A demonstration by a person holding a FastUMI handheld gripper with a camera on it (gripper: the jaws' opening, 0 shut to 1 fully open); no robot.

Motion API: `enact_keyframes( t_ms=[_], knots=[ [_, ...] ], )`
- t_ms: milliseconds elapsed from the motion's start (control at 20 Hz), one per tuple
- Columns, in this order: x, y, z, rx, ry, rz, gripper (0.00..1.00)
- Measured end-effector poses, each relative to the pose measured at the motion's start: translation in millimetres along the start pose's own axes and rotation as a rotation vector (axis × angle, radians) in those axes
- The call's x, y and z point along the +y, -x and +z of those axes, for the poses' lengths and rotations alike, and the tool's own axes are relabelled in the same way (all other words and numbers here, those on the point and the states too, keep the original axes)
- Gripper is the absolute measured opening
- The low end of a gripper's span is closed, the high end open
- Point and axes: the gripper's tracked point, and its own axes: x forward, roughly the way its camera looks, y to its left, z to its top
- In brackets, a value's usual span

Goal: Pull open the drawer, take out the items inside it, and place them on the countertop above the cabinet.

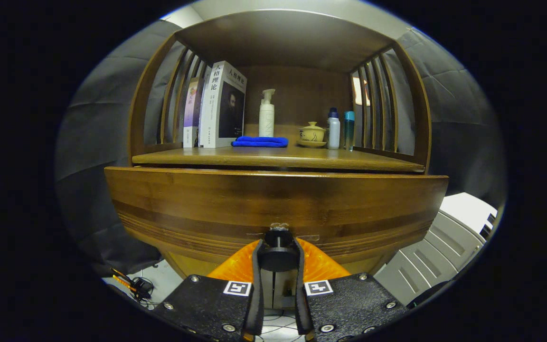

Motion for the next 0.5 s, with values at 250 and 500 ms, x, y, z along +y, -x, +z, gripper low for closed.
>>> enact_keyframes(
  t_ms=[250, 500],
  knots=[
    [-0.9, 31.3, -9.2, 0.015, 0.011, 0.005, 0.27],
    [0.3, 60.1, -25.9, 0.058, 0.016, 0.009, 0.27]
  ],
)
